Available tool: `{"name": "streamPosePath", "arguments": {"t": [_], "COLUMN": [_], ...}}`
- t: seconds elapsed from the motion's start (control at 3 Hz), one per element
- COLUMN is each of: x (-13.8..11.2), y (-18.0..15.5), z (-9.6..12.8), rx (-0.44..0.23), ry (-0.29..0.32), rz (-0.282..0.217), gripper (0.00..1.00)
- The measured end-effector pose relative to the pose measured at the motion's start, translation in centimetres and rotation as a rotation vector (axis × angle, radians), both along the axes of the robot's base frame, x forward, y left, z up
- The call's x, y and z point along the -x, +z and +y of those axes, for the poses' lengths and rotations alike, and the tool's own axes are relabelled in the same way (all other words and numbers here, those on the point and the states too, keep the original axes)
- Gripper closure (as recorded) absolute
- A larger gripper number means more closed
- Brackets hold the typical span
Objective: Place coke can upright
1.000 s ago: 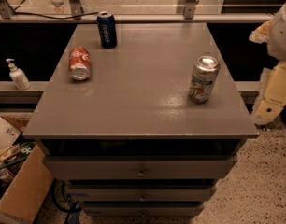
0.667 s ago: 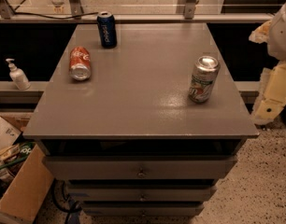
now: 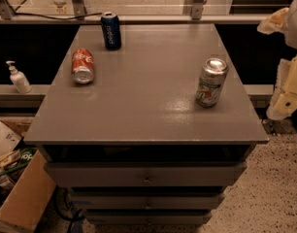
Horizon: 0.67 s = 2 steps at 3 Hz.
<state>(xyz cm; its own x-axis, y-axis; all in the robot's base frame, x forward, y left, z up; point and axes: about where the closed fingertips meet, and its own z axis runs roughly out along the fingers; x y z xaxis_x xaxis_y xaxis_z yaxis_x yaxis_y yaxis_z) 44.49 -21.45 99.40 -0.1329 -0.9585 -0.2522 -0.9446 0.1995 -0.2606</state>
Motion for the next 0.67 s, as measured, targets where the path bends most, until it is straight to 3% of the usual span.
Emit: {"name": "streamPosePath", "arguments": {"t": [0.67], "x": [-0.23], "y": [0.48], "z": [0.69], "rx": [-0.022], "ry": [0.027], "rz": [-0.009], "gripper": [0.00]}}
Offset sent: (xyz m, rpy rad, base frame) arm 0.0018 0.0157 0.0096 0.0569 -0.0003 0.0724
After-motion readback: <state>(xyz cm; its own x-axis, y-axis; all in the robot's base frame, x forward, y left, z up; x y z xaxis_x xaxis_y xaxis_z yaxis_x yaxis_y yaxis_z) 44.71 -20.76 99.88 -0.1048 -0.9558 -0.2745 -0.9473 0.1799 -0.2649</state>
